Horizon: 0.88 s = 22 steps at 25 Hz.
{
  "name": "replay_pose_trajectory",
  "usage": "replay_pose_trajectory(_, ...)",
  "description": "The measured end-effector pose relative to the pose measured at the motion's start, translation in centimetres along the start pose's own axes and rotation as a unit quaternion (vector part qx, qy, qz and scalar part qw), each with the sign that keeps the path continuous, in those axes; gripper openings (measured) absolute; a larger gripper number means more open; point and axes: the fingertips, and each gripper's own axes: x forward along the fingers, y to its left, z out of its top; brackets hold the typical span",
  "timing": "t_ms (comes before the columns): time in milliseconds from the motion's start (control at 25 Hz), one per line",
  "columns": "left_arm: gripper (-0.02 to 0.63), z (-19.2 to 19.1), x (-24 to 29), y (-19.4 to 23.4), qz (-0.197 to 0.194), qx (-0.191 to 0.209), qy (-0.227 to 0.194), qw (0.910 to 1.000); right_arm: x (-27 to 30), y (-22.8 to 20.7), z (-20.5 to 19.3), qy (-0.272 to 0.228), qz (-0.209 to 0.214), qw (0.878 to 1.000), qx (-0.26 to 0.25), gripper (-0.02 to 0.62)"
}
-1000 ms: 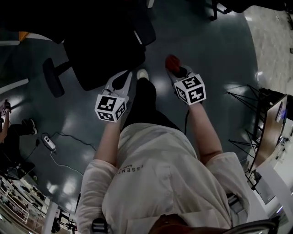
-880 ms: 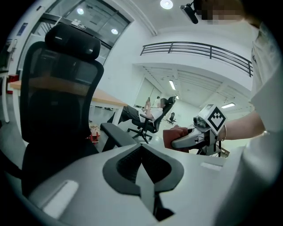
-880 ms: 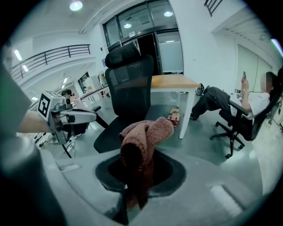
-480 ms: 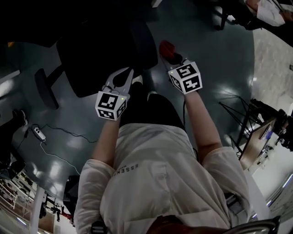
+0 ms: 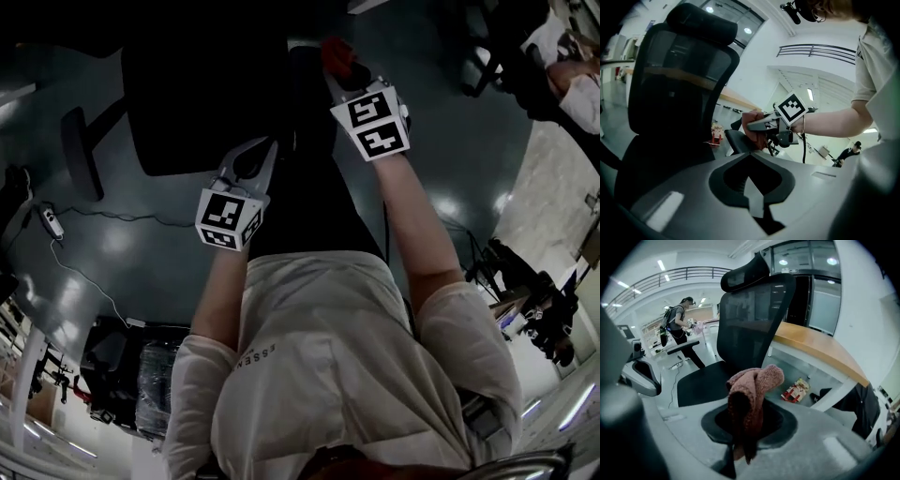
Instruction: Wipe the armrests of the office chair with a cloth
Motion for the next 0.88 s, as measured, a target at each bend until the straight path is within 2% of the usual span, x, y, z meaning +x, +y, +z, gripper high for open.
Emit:
replay_pose_trajectory(200,0.017,0.7,0.0,1.2,0.044,-0.044,-0.031,0.9976,3.2,0.0,2.4,0.002,0.024,0.998,-0.05,0.052)
replay_pose_trajectory(360,0.017,-0.1,-0.4,1.6,0.054,-0.062,-0.031,0.9961,4.9,1.9,3.0,0.019,0.057,0.996,-0.068,0.055)
replay_pose_trajectory(480,0.017,-1.1,-0.8,2.2,0.06,-0.077,-0.027,0.9949,5.4,2.7,2.9,0.02,0.062,0.995,-0.078,0.06)
replay_pose_trajectory(640,0.017,-1.4,-2.0,2.5,0.056,-0.076,-0.029,0.9951,4.7,3.3,2.7,0.007,0.059,0.996,-0.065,0.06)
replay_pose_trajectory(880,0.017,-2.9,-3.8,1.8,0.036,-0.067,-0.026,0.9968,3.5,6.7,1.3,0.009,0.057,0.996,-0.066,0.06)
